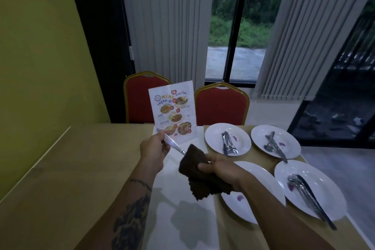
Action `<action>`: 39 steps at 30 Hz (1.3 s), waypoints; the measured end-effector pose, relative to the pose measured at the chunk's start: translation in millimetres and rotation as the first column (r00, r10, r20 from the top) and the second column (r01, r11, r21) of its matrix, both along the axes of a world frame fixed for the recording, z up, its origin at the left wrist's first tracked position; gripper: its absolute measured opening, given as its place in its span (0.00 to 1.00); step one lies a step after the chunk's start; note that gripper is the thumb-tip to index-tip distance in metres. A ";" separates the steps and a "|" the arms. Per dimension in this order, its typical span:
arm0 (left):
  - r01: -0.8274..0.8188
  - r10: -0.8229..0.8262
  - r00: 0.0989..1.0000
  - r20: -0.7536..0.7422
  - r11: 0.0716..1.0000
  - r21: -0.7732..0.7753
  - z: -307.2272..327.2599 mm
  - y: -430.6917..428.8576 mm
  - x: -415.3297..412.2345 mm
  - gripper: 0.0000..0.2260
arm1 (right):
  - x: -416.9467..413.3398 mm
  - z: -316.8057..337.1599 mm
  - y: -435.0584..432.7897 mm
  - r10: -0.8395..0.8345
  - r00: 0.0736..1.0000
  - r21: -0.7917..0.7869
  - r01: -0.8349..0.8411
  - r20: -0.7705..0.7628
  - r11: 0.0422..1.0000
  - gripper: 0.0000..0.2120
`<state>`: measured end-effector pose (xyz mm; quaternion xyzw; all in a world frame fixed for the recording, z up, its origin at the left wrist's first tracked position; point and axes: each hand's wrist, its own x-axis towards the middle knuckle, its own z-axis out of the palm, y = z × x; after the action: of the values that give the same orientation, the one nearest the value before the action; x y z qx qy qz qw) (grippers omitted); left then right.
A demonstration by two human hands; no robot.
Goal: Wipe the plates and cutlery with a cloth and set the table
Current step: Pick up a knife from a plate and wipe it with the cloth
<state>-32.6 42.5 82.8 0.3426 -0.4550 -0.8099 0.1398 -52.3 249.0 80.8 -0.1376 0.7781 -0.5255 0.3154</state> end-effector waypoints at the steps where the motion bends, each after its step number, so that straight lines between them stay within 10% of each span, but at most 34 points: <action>1: 0.027 -0.027 1.000 0.003 0.999 0.030 -3.6 2.1 3.3 0.09 | 1.6 -3.1 -5.2 -0.010 1.000 -0.007 0.010 -0.002 1.000 0.06; 5: 0.219 -0.202 0.966 0.164 0.971 -0.094 -20.0 10.9 16.3 0.13 | 15.1 -19.6 -35.8 -0.008 0.999 0.030 0.009 -0.053 1.000 0.12; 13: 0.079 0.036 0.966 0.257 0.902 -0.425 -54.8 -59.6 67.4 0.06 | 30.9 -54.4 -56.5 0.130 0.991 0.215 -0.123 -0.019 0.969 0.11; 20: 0.202 0.106 0.905 0.411 0.745 -0.636 -107.3 -101.1 122.6 0.04 | 50.4 -62.7 -86.9 -0.129 0.847 -0.131 0.226 0.515 0.965 0.09; 39: 0.384 0.216 0.761 0.612 0.611 -0.692 -168.2 -145.7 177.4 0.04 | 54.9 -99.6 -78.8 -0.232 0.917 0.083 0.217 0.323 0.973 0.12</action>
<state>144.8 -103.2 -85.4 0.4770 -0.7976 -0.3627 0.0695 2.5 170.2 -18.8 0.0497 0.7363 -0.5561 0.3822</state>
